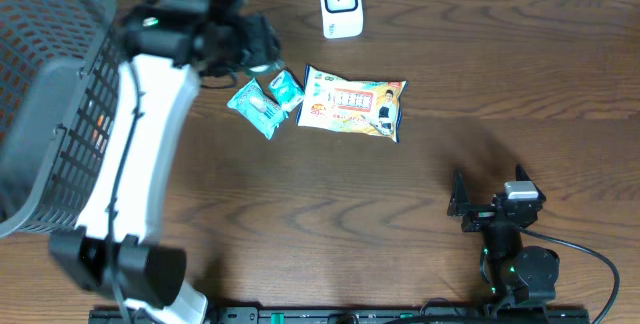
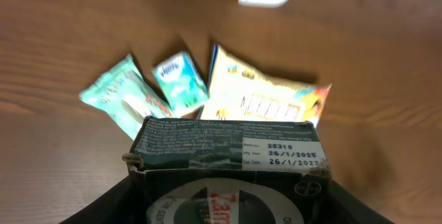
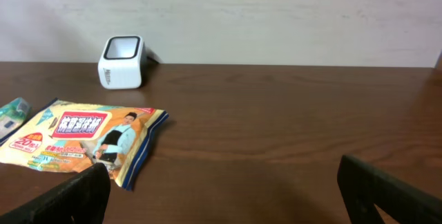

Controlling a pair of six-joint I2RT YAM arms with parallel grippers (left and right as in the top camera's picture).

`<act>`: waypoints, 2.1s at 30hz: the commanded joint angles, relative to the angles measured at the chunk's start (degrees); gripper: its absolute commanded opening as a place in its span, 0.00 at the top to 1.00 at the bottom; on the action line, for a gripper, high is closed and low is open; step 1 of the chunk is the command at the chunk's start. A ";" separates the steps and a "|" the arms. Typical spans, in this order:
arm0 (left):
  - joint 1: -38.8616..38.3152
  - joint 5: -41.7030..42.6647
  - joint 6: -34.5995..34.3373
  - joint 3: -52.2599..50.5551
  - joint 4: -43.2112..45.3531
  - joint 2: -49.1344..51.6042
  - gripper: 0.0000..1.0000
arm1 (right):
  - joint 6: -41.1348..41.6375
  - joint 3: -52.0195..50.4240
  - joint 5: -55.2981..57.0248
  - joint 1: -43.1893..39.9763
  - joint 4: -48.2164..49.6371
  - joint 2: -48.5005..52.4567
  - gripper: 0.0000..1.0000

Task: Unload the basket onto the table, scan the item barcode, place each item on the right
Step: 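Carry the Zam-Buk box to the scanner and place it on the table, then move the left gripper back into the grey basket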

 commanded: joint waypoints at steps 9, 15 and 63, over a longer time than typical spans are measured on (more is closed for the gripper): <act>-6.34 -1.22 1.40 -0.28 -7.06 14.62 0.43 | -0.22 -0.07 0.09 -0.20 -0.26 -0.31 0.01; -8.48 -1.22 1.40 -0.31 -8.52 21.00 0.43 | -0.22 -0.07 0.09 -0.20 -0.26 -0.31 0.01; 6.64 -21.86 5.62 8.68 -5.18 -10.23 0.16 | -0.22 -0.07 0.09 -0.20 -0.26 -0.31 0.01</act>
